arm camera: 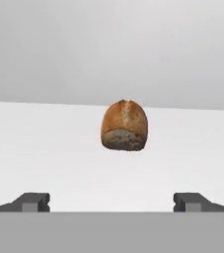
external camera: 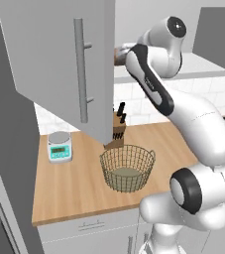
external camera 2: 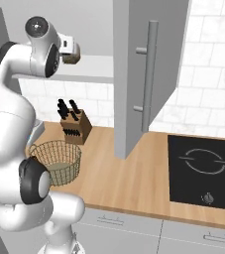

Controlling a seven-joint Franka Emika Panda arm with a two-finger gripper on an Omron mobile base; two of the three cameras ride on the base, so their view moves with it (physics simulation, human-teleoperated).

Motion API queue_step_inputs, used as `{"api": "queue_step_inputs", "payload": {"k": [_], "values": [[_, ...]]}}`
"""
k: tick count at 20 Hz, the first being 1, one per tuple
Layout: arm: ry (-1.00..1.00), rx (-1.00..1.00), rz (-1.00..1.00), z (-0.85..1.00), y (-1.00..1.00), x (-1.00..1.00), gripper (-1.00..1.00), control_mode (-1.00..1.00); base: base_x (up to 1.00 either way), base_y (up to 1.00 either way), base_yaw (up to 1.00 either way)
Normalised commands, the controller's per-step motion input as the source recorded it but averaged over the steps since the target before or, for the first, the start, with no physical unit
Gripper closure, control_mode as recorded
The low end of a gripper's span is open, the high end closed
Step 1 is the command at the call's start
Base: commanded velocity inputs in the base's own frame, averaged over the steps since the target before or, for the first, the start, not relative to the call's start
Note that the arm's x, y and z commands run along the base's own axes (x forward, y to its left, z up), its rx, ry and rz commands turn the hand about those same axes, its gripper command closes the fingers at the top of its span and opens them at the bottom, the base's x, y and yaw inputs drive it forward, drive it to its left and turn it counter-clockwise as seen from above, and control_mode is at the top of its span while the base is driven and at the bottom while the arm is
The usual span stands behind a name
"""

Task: Open the cabinet, pick up the bread from the cabinet and place it in the basket. Then move the basket to the dining counter.

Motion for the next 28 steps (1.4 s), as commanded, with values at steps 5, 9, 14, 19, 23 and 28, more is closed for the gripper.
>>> {"api": "queue_step_inputs", "payload": {"k": [5,9,14,19,23,28], "values": [[0.00,0.00,0.00,-0.09,0.00,0.41,-1.00,-1.00,0.00,0.00,0.00],[0.00,0.00,0.00,-0.11,0.02,0.40,-1.00,-1.00,0.00,0.00,0.00],[0.00,0.00,0.00,-0.04,0.16,0.40,-1.00,-1.00,0.00,0.00,0.00],[0.00,0.00,0.00,0.00,0.13,0.41,-1.00,-1.00,0.00,0.00,0.00],[0.02,-0.01,-0.01,-0.02,0.01,0.40,-1.00,-1.00,0.00,0.00,0.00],[0.03,-0.01,-0.03,-0.06,0.00,0.40,-1.00,-1.00,0.00,0.00,0.00]]}}
